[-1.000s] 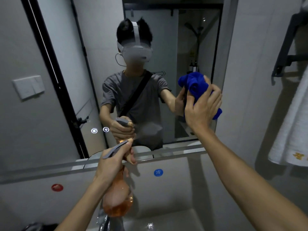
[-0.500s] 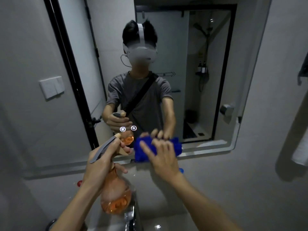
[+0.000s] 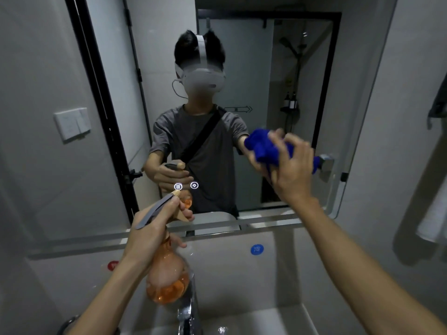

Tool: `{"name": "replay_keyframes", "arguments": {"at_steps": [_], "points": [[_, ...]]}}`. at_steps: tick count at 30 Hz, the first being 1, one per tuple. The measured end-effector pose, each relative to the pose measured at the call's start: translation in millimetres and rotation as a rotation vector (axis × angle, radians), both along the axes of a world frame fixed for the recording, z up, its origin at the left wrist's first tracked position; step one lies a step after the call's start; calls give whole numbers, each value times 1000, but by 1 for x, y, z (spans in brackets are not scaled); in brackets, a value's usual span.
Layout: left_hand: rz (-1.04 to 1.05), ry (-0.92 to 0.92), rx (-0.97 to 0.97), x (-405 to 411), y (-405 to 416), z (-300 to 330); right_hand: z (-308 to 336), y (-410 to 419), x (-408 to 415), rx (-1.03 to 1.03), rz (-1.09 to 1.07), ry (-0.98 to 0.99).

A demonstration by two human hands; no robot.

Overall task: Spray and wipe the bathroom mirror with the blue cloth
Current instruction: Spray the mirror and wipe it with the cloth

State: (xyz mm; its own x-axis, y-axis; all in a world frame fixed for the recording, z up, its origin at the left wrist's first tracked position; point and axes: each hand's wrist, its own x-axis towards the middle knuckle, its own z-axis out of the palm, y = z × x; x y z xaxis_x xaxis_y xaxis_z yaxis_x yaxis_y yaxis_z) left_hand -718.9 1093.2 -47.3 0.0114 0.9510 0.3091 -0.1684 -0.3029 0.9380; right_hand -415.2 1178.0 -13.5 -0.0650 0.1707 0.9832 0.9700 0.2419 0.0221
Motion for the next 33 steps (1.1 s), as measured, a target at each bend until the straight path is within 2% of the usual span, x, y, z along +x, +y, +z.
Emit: {"name": "replay_keyframes", "arguments": {"at_steps": [4, 7, 10, 15, 17, 20, 22, 28, 33], "points": [[-22, 8, -3, 16, 3, 4, 41, -2, 12, 37, 13, 410], [-50, 27, -7, 23, 5, 9, 21, -3, -10, 12, 18, 472], [-62, 47, -7, 25, 5, 10, -43, -12, -40, -101, 38, 313], [-35, 55, -25, 20, -2, 3, -147, -24, -57, -334, 65, -277], [-27, 60, -39, 14, -6, 0, -159, -25, -56, -408, 39, -365], [-11, 57, -67, 4, -10, -1, -144, -22, -51, -360, 28, -433], [16, 55, -76, -2, -10, 0, -114, -21, -51, -256, 63, -359], [94, 117, -38, -19, -11, 7, 16, -12, -62, -120, 45, 108], [115, 139, -34, -36, -13, 6, 43, -14, -77, -106, 27, 228]]}}
